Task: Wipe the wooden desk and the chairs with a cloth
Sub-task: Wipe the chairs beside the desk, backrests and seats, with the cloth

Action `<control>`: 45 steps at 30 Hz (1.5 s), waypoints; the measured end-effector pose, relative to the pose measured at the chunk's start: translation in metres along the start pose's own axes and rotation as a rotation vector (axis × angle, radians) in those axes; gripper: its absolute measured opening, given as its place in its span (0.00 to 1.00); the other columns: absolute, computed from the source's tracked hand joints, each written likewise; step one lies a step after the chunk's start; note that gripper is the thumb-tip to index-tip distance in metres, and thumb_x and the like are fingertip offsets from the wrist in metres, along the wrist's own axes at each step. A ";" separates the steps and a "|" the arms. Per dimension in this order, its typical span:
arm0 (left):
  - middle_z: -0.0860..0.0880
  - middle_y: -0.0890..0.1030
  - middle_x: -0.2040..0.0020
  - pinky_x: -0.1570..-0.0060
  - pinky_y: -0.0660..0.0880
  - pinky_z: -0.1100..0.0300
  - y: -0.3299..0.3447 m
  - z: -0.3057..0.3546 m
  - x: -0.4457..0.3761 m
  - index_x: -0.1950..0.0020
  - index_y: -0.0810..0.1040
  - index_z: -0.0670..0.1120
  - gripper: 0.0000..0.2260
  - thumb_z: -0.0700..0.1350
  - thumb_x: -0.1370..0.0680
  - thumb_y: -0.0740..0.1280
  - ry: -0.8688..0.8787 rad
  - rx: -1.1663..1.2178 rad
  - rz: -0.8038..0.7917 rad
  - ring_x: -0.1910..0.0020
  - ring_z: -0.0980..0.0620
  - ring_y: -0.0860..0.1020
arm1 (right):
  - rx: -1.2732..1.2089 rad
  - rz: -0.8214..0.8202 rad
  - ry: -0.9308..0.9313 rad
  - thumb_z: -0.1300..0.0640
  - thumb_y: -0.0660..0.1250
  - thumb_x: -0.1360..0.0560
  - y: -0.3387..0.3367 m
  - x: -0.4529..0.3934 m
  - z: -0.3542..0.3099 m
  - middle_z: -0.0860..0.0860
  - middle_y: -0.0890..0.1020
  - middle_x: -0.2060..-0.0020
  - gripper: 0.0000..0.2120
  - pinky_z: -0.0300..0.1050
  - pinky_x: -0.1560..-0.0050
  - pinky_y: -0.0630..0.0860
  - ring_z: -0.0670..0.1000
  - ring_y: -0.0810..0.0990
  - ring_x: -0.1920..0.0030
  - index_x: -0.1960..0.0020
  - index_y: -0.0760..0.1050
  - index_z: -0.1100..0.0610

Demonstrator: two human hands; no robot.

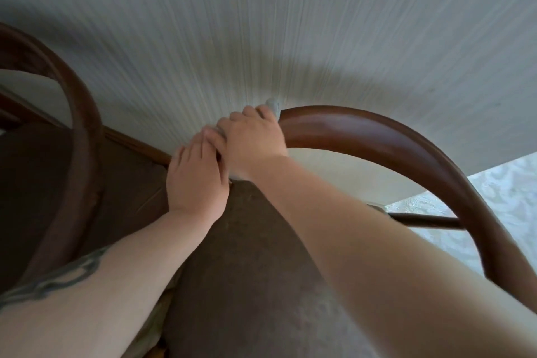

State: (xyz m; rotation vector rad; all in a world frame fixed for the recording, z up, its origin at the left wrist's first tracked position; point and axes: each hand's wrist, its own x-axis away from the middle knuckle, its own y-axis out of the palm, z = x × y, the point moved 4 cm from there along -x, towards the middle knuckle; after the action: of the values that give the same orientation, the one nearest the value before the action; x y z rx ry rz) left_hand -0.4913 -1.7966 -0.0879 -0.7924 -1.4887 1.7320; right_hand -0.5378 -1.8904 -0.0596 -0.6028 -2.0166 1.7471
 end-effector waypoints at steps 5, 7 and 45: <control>0.50 0.58 0.22 0.25 0.55 0.49 0.000 0.034 -0.013 0.21 0.54 0.48 0.23 0.48 0.16 0.50 0.094 0.146 0.013 0.23 0.50 0.57 | -0.023 0.106 0.311 0.41 0.45 0.18 -0.023 0.017 0.097 0.51 0.80 0.47 0.22 0.54 0.39 0.62 0.56 0.74 0.42 0.43 0.75 0.47; 0.50 0.57 0.22 0.25 0.54 0.49 -0.002 0.055 -0.022 0.21 0.53 0.50 0.23 0.47 0.16 0.49 0.140 0.174 0.014 0.23 0.50 0.56 | -0.037 0.167 0.477 0.41 0.45 0.19 -0.028 0.039 0.138 0.53 0.79 0.47 0.23 0.53 0.41 0.63 0.57 0.73 0.43 0.43 0.75 0.49; 0.50 0.79 0.42 0.46 0.75 0.52 -0.002 -0.063 0.058 0.30 0.69 0.49 0.26 0.60 0.19 0.45 -0.182 0.085 -0.040 0.45 0.50 0.78 | 0.322 0.092 0.345 0.49 0.49 0.18 -0.013 -0.013 0.042 0.53 0.75 0.60 0.19 0.51 0.51 0.64 0.59 0.77 0.52 0.45 0.77 0.51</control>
State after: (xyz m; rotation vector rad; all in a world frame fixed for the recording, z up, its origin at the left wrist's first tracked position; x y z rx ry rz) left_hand -0.4718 -1.7131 -0.0950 -0.5696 -1.5268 1.8653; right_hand -0.5509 -1.9337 -0.0531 -0.8318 -1.4611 1.8226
